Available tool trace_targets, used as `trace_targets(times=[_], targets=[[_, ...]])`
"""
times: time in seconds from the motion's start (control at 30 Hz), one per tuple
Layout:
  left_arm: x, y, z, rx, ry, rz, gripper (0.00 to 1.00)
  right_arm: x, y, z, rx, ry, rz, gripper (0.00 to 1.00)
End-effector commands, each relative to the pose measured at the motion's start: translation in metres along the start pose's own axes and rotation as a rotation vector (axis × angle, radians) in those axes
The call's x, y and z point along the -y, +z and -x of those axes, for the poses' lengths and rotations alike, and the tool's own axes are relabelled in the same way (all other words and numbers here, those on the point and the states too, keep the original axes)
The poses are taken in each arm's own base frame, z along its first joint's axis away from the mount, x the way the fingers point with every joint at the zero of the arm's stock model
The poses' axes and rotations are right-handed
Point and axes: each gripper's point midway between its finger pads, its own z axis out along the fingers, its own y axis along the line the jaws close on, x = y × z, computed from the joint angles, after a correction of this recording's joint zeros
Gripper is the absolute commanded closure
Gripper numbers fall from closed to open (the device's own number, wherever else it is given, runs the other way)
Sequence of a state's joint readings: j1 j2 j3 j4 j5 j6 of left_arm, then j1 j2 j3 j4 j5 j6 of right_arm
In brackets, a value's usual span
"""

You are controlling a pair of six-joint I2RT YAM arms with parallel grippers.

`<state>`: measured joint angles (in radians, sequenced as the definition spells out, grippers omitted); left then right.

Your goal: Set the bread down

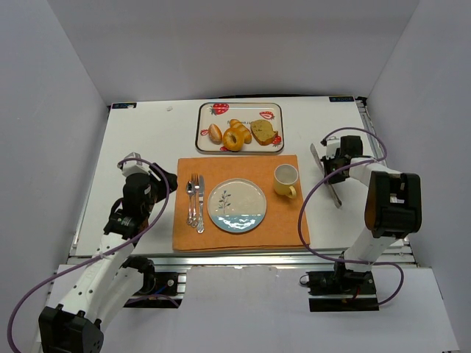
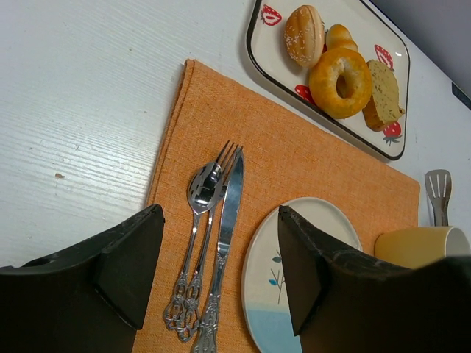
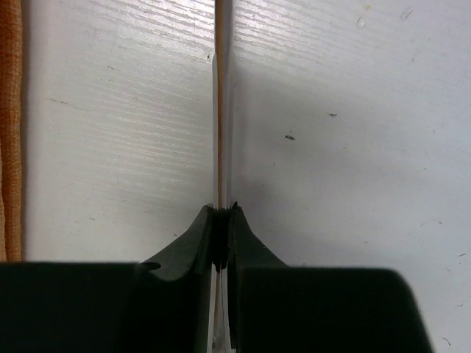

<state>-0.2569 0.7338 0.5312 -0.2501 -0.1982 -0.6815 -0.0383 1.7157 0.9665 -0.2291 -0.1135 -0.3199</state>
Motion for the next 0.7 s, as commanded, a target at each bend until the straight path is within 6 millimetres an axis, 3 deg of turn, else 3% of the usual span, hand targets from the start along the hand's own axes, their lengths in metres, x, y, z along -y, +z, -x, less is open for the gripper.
trace_targets(times=[0.0, 0.13, 0.17, 0.27, 0.5, 0.67], targets=[[-0.002, -0.001, 0.003, 0.012, -0.004, 0.008, 0.27, 0.002, -0.018, 0.012, 0.053, -0.045, 0.005, 0.96], [0.0, -0.001, 0.006, 0.019, -0.003, 0.005, 0.27, -0.006, -0.06, 0.067, 0.196, -0.146, 0.063, 0.97], [0.0, -0.001, 0.006, 0.021, -0.003, 0.003, 0.27, -0.017, -0.08, 0.09, 0.249, -0.199, 0.121, 0.9], [0.003, 0.0, 0.009, 0.027, -0.005, -0.004, 0.27, -0.036, -0.112, 0.132, 0.338, -0.254, 0.194, 0.77], [0.005, 0.001, 0.008, 0.027, -0.012, -0.014, 0.27, -0.097, -0.133, 0.182, 0.384, -0.343, 0.319, 0.68], [0.005, 0.0, 0.005, 0.025, -0.026, -0.022, 0.27, -0.142, -0.123, 0.196, 0.374, -0.388, 0.396, 0.66]])
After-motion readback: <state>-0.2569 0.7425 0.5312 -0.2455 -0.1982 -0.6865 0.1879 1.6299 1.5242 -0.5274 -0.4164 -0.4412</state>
